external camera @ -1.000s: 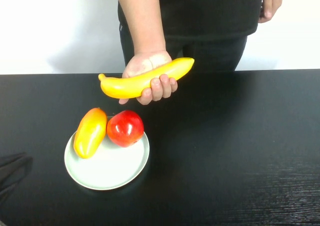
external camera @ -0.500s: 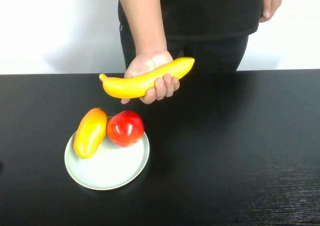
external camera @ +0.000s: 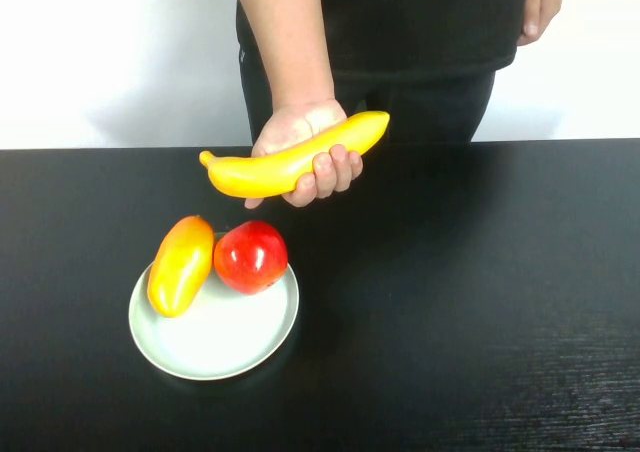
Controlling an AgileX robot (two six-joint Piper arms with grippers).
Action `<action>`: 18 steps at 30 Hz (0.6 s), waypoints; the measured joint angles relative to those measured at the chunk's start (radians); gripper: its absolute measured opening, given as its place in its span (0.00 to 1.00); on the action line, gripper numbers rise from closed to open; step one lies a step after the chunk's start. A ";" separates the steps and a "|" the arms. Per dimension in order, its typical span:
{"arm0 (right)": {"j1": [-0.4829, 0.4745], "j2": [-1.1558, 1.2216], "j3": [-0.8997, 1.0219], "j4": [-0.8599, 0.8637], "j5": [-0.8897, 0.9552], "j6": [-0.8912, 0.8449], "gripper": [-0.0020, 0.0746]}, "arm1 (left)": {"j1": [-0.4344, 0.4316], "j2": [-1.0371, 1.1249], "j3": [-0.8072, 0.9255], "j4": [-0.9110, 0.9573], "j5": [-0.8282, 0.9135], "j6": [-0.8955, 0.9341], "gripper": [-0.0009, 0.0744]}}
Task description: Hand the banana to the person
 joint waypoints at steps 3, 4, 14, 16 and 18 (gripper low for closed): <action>0.000 0.000 0.000 0.000 0.000 0.000 0.02 | 0.002 0.000 0.000 0.000 0.156 0.000 0.01; 0.000 0.000 0.000 0.000 0.000 0.000 0.02 | 0.002 0.000 0.000 0.000 0.201 0.000 0.01; 0.000 0.000 0.000 0.000 0.000 0.000 0.02 | 0.002 0.000 0.000 0.000 0.289 0.007 0.01; 0.000 0.000 0.000 0.000 0.000 0.000 0.02 | 0.002 0.000 0.000 0.000 0.289 0.007 0.01; 0.000 0.000 0.000 0.000 0.000 0.000 0.02 | 0.002 0.000 0.000 0.000 0.289 0.009 0.01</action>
